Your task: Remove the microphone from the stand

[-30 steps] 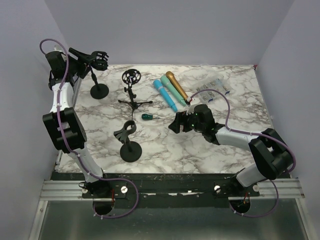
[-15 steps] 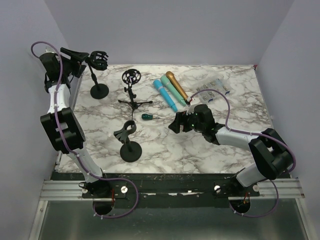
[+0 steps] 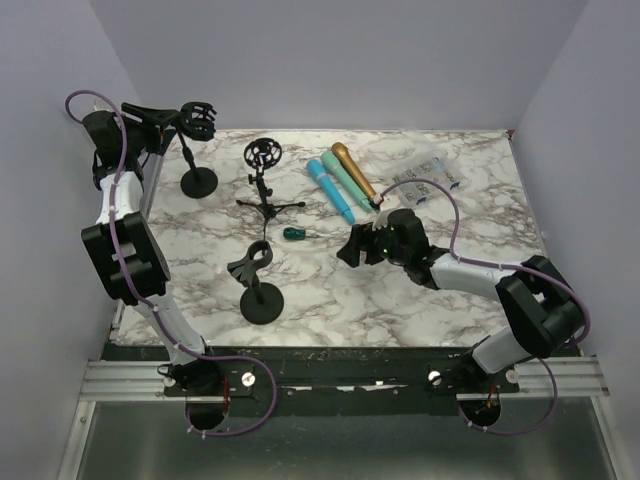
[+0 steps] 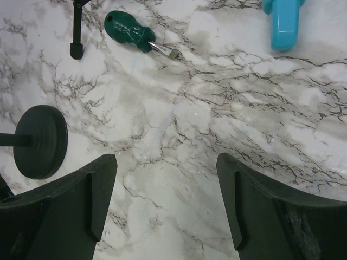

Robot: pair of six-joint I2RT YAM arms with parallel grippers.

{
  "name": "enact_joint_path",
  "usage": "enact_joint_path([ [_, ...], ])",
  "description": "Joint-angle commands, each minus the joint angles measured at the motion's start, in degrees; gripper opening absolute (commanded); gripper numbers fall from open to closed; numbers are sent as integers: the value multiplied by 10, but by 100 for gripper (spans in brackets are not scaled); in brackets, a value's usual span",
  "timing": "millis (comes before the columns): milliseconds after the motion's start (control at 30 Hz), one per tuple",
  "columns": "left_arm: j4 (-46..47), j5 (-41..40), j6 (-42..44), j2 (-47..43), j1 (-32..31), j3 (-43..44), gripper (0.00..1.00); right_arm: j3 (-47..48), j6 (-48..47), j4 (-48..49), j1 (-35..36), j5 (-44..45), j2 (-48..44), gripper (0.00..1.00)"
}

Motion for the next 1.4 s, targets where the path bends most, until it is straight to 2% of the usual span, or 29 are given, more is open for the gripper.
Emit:
enact_joint_path([
  [0, 11, 11, -4, 7, 3, -4, 55, 0, -8, 20, 4, 4, 8, 82],
  [233, 7, 5, -7, 16, 3, 1, 38, 1, -8, 19, 3, 6, 8, 82],
  [300, 3, 5, -5, 16, 3, 2, 29, 1, -8, 19, 3, 6, 7, 82],
  [533, -40, -6, 35, 21, -3, 4, 20, 1, -7, 20, 3, 5, 8, 82],
  [633, -64, -24, 57, 28, -6, -6, 11, 1, -7, 20, 3, 5, 9, 82],
  [733, -93, -48, 84, 38, -10, -15, 6, 0, -7, 20, 3, 5, 8, 82],
  [967, -132, -76, 110, 67, -12, -33, 1, 3, -7, 20, 3, 3, 15, 82],
  [1367, -219, -137, 159, 107, -20, -29, 0, 5, -6, 22, 3, 3, 22, 82],
])
